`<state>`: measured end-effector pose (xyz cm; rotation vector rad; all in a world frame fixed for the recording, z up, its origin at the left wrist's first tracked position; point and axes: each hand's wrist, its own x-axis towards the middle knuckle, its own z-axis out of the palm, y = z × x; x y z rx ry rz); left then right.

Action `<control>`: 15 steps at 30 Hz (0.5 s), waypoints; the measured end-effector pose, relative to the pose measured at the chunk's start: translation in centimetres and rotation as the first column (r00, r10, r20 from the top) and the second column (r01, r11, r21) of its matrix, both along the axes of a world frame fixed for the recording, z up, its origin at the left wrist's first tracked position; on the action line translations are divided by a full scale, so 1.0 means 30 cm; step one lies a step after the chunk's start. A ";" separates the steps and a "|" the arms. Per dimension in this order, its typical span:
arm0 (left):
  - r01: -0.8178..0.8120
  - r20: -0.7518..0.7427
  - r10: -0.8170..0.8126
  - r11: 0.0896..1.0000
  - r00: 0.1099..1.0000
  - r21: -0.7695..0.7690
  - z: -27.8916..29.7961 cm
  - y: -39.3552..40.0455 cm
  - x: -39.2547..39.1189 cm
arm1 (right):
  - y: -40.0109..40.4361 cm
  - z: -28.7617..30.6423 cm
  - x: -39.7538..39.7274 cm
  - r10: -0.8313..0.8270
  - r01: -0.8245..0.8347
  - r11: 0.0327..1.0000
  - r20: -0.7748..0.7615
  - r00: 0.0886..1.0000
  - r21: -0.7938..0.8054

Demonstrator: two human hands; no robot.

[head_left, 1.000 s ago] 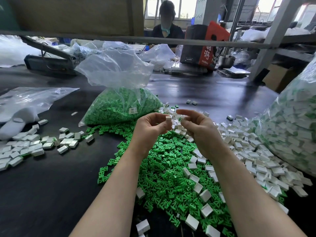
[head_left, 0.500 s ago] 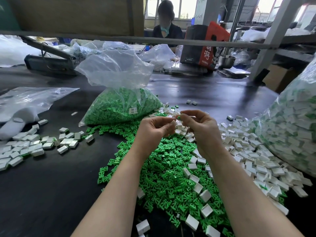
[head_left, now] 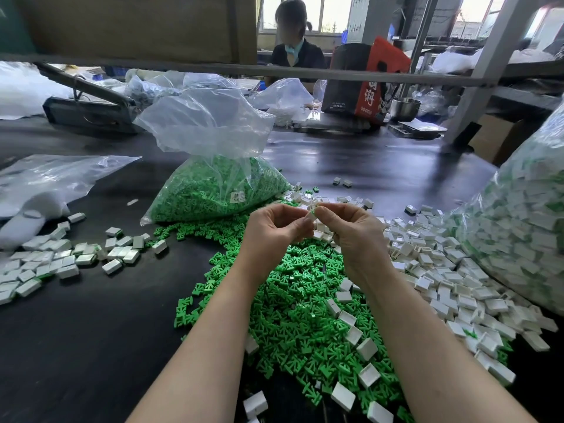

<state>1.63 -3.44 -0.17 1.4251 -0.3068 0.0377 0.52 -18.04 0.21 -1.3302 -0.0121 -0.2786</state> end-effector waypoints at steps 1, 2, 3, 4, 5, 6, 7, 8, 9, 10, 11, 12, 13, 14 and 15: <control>-0.007 0.007 0.007 1.000 1.000 0.002 -0.001 0.001 0.000 | 0.002 0.001 0.000 0.004 -0.004 1.000 -0.003 1.000 0.007; -0.015 0.015 0.015 1.000 1.000 0.004 0.000 0.003 0.001 | 0.004 0.002 0.000 0.010 -0.009 1.000 -0.012 1.000 0.016; -0.024 0.023 0.024 1.000 0.999 0.005 0.000 0.004 0.001 | 0.006 0.002 0.001 0.016 -0.016 1.000 -0.022 1.000 0.021; -0.032 0.031 0.032 0.999 0.999 0.004 0.000 0.005 0.001 | 0.007 0.002 0.000 0.025 -0.024 1.000 -0.027 0.999 0.019; -0.043 0.040 0.042 0.999 0.998 0.005 -0.001 0.006 0.002 | 0.007 0.000 0.000 0.029 -0.029 1.000 -0.031 0.999 0.002; -0.053 0.050 0.052 0.999 0.997 0.011 -0.003 0.008 0.002 | 0.006 -0.001 0.000 0.024 -0.025 0.999 -0.035 0.999 -0.035; -0.062 0.060 0.060 0.998 0.996 0.020 -0.004 0.009 0.002 | 0.004 -0.003 -0.001 0.014 -0.017 0.996 -0.036 0.999 -0.087; -0.069 0.067 0.066 0.997 0.996 0.031 -0.006 0.011 0.003 | 0.001 -0.006 -0.002 0.006 -0.010 0.989 -0.028 1.000 -0.144; -0.074 0.072 0.071 0.996 0.995 0.044 -0.009 0.013 0.006 | -0.002 -0.005 -0.004 0.000 -0.002 0.980 -0.013 1.000 -0.199; -0.079 0.074 0.074 0.995 0.994 0.056 -0.011 0.015 0.008 | -0.005 -0.004 -0.006 -0.007 0.008 0.968 0.007 1.000 -0.250; -0.085 0.074 0.080 0.994 0.994 0.067 -0.012 0.018 0.010 | -0.007 0.000 -0.007 -0.013 0.021 0.955 0.028 1.000 -0.297; -0.090 0.074 0.084 0.993 0.994 0.080 -0.013 0.021 0.013 | -0.008 0.003 -0.007 -0.015 0.031 0.939 0.047 0.999 -0.342; -0.094 0.077 0.087 0.991 0.993 0.095 -0.014 0.023 0.015 | -0.010 0.005 -0.008 -0.012 0.035 0.921 0.061 0.998 -0.389; -0.095 0.080 0.086 0.989 0.993 0.109 -0.014 0.024 0.016 | -0.011 0.005 -0.008 -0.004 0.032 0.897 0.065 0.998 -0.441; -0.092 0.080 0.083 0.989 0.993 0.118 -0.014 0.025 0.017 | -0.012 0.004 -0.008 0.009 0.021 0.868 0.058 0.998 -0.496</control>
